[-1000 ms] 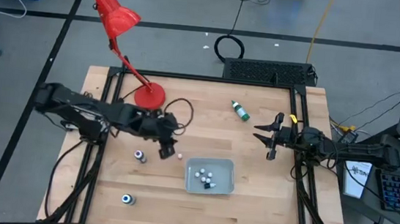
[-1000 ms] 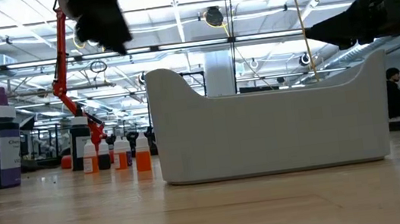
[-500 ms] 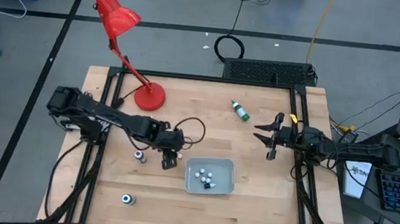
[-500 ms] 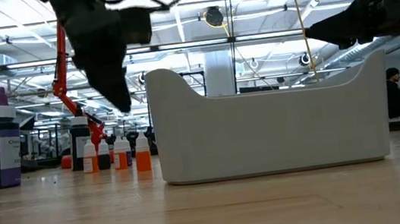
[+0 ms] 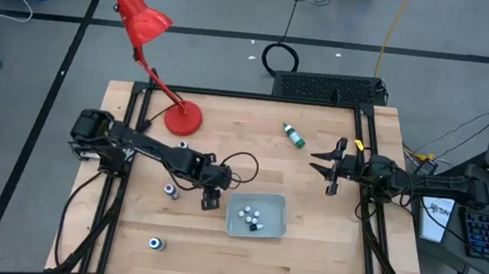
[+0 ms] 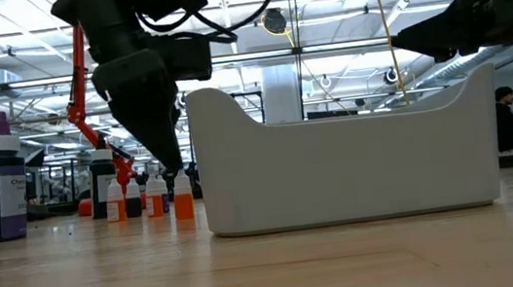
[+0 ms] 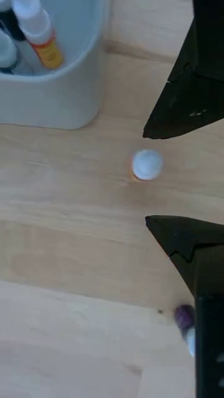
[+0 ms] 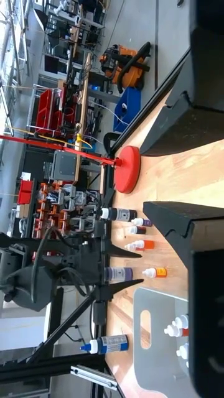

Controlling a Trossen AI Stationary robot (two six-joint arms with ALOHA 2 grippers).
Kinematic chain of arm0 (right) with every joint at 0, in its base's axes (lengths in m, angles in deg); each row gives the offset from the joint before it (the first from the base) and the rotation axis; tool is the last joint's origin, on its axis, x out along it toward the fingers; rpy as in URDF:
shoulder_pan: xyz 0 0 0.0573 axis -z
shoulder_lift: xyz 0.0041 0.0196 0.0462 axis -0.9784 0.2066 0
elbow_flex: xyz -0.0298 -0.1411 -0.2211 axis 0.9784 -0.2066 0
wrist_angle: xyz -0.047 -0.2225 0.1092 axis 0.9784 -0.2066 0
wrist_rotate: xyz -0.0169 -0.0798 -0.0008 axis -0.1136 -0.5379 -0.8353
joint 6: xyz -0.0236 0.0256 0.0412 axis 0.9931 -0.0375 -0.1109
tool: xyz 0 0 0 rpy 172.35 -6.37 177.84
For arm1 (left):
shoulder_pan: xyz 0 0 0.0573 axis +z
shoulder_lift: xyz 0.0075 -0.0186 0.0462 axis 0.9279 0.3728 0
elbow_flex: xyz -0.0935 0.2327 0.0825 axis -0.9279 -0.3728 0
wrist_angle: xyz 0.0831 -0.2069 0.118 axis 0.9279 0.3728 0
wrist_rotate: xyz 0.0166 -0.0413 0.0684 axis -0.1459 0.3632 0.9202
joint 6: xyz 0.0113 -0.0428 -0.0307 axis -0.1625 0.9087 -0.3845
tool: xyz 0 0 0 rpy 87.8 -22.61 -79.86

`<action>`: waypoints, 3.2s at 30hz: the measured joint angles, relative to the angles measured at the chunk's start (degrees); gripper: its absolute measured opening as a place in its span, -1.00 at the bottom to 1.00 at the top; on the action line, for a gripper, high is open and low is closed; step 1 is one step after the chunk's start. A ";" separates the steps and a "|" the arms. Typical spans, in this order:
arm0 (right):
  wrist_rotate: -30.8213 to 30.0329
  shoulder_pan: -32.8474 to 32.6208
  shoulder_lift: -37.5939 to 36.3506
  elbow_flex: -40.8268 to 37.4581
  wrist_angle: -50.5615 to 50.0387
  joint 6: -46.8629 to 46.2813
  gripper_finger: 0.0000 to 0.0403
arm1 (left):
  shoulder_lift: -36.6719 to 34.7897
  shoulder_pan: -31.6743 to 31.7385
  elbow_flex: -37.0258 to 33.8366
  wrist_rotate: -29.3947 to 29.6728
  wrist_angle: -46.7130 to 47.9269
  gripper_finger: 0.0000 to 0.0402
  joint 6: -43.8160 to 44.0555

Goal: Pick & Place food coloring
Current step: Put the small orange food coloring bottle into the gray bin

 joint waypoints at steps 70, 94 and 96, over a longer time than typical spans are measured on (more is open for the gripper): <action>0.00 0.00 0.00 0.00 0.40 0.02 -0.42 | 3.11 -0.63 0.04 0.16 -4.35 -0.36 7.56; 0.00 -0.01 -0.01 0.00 0.40 0.00 -0.42 | 3.11 -0.63 0.04 0.61 -4.57 -0.39 10.67; 0.00 0.00 -0.01 0.00 0.41 0.00 -0.42 | 3.11 -0.63 0.04 0.61 -4.65 -0.39 11.71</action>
